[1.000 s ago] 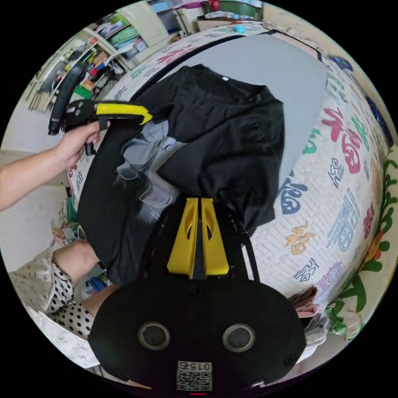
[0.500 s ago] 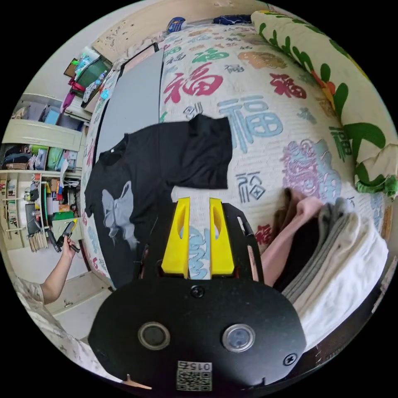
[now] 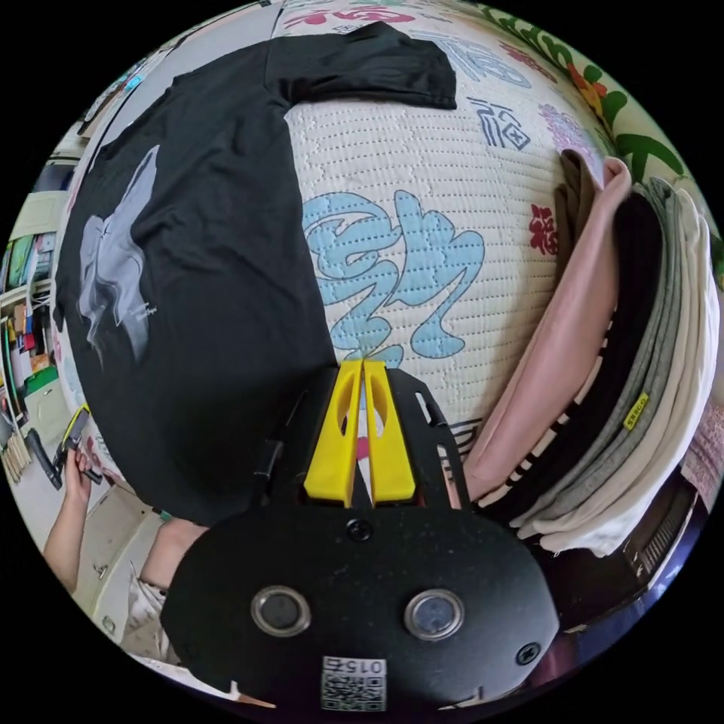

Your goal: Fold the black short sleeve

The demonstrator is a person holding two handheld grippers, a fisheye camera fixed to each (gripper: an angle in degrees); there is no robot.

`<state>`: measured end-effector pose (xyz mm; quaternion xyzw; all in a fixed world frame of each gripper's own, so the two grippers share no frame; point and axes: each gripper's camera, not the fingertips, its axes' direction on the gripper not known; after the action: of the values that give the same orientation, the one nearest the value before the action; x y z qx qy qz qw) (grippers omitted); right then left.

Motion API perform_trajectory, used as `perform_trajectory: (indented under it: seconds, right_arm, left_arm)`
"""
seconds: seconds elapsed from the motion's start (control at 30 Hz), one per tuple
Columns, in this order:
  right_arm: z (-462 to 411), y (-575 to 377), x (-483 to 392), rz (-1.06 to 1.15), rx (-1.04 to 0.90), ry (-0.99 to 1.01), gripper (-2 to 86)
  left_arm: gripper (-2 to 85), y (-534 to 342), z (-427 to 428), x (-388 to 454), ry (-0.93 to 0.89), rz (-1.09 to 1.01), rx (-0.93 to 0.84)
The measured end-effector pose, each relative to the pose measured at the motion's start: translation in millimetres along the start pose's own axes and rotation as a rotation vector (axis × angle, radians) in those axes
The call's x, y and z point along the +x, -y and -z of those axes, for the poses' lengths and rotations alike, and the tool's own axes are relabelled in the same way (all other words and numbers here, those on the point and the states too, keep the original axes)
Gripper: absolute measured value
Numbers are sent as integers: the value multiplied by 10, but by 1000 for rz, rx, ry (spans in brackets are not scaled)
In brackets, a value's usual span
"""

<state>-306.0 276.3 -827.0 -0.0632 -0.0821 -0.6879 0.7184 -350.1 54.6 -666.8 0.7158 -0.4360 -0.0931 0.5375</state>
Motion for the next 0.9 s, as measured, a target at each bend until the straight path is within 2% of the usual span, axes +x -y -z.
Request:
perform_trajectory:
  seconds: [0.13, 0.23, 0.33, 0.6, 0.73, 0.8, 0.9]
  right_arm:
    - [45, -40, -188, 13, 4, -78, -4]
    - [69, -75, -255, 26, -2, -87, -4]
    - [90, -206, -297, 60, 24, -82, -4]
    - [130, -783, -432, 185, 124, -67, -7]
    - [122, -1007, -572, 299, 119, -103, -9]
    - [121, -1091, -531, 322, 89, -38, -10]
    - [117, -1243, -540, 359, 55, 9, -10]
  left_arm:
    - [64, -157, -186, 170, 73, -26, 179]
    - [63, -145, -374, 122, 26, 62, 247]
    - [57, -130, -557, 93, 3, 48, 313]
    - [11, 90, -1062, -386, -262, 152, 377]
    - [3, 219, -1293, -544, -357, 169, 388]
    - [-1, 307, -1513, -776, -520, 206, 386]
    - [-3, 421, -1701, -881, -588, 215, 390]
